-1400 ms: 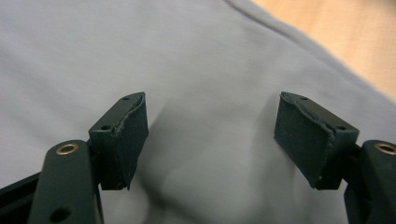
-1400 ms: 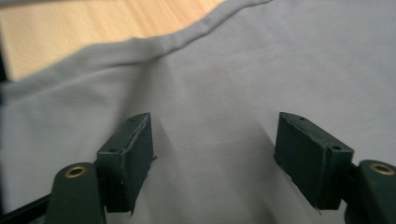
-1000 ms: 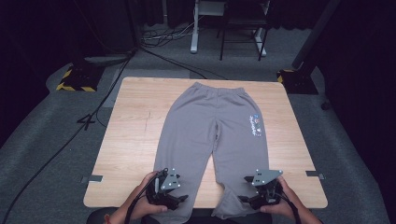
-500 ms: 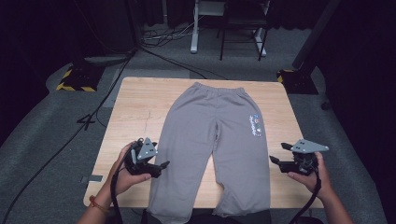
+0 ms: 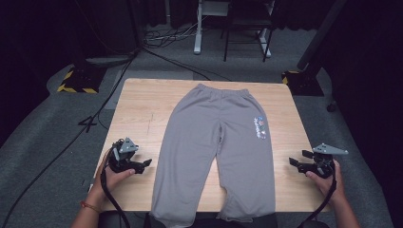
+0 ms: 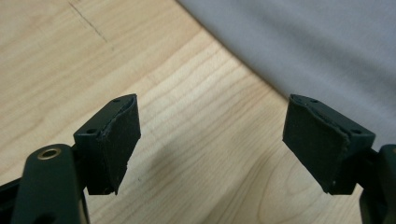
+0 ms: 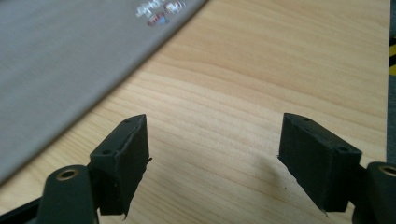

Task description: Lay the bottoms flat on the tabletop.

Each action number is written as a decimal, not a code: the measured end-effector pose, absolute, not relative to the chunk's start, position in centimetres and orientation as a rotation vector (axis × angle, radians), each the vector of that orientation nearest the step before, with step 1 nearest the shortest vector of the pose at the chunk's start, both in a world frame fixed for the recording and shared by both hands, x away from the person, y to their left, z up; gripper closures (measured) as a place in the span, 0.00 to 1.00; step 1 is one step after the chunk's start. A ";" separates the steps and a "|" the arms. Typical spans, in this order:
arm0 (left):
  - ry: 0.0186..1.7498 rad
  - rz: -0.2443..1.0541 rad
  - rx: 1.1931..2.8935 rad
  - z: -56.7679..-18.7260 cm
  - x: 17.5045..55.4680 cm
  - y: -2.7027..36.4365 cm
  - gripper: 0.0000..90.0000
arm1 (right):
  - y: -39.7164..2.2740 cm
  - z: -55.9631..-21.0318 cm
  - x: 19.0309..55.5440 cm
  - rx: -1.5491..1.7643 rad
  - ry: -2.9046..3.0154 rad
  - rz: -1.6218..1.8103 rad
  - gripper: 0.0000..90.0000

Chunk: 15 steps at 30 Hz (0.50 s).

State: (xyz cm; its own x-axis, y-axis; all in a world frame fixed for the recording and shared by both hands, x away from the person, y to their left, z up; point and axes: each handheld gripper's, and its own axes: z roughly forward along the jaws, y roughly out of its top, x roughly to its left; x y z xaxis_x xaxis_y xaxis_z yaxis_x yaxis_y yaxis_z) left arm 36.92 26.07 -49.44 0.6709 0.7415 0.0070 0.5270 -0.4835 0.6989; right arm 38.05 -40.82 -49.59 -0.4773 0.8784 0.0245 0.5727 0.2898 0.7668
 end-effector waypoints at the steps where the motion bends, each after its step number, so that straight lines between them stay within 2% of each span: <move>1: 0.971 0.401 2.209 -49.7 36.9 26.1 0.21 | -40.7 -49.9 38.1 1.309 2.161 1.013 0.28; 3: 0.971 0.358 2.201 -50.4 36.9 26.0 0.20 | -40.6 -50.2 38.2 1.316 2.164 0.995 0.26; 4: 0.967 0.362 2.209 -50.3 36.9 26.0 0.17 | -40.5 -50.2 38.2 1.312 2.164 0.978 0.25; 7: 0.965 0.360 2.211 -50.3 36.8 25.8 0.19 | -40.3 -50.3 38.4 1.322 2.163 0.947 0.19; 15: 1.000 0.376 2.196 -50.4 36.8 25.5 0.18 | -40.2 -50.3 38.4 1.332 2.166 0.949 0.18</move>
